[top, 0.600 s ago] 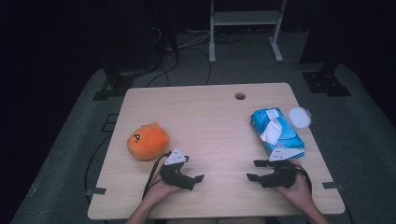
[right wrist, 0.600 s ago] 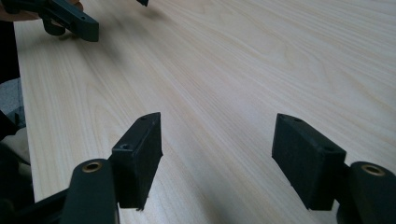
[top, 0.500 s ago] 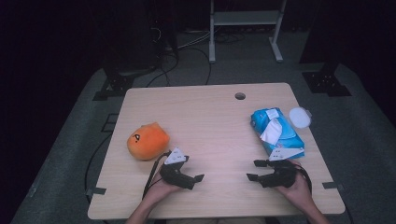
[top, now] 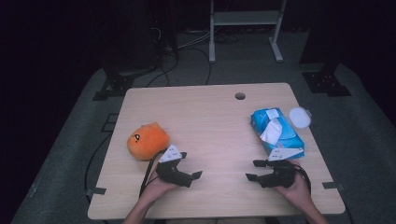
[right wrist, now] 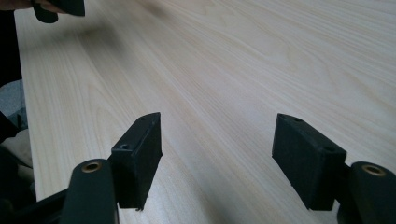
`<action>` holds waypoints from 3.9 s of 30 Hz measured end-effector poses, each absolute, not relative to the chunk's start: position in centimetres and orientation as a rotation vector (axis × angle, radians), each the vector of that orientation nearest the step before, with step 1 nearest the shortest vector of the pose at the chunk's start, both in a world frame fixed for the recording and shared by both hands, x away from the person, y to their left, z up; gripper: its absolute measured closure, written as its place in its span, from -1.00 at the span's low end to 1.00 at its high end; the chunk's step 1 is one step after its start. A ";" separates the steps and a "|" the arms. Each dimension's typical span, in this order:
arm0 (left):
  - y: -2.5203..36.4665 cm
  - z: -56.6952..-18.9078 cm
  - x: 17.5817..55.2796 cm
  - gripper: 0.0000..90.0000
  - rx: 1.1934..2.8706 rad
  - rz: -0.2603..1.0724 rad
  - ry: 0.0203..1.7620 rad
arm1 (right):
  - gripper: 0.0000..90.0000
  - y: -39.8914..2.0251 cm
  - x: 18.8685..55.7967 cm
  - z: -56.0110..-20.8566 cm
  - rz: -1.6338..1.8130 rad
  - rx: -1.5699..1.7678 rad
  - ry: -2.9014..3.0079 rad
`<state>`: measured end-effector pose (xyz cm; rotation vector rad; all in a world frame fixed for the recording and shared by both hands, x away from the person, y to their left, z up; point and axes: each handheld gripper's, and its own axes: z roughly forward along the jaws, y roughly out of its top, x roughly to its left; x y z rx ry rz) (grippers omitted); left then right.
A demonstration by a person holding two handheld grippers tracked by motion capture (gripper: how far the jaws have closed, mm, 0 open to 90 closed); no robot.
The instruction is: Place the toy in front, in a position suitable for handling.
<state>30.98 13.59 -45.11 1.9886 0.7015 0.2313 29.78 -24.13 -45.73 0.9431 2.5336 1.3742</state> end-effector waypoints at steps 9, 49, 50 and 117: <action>16.0 -42.6 31.4 -0.93 1.893 0.333 0.732 | -0.30 -24.2 29.9 -45.7 1.384 0.959 2.536; 27.8 -42.2 34.4 -0.91 1.645 0.647 1.060 | -0.30 -23.8 29.8 -45.9 1.368 0.944 2.555; 27.8 -42.8 34.7 -0.91 1.669 0.624 1.071 | -0.30 -23.7 29.8 -45.9 1.367 0.941 2.554; 28.0 -43.8 34.5 -0.06 1.573 0.520 1.108 | -0.29 -23.6 29.7 -45.8 1.361 0.925 2.557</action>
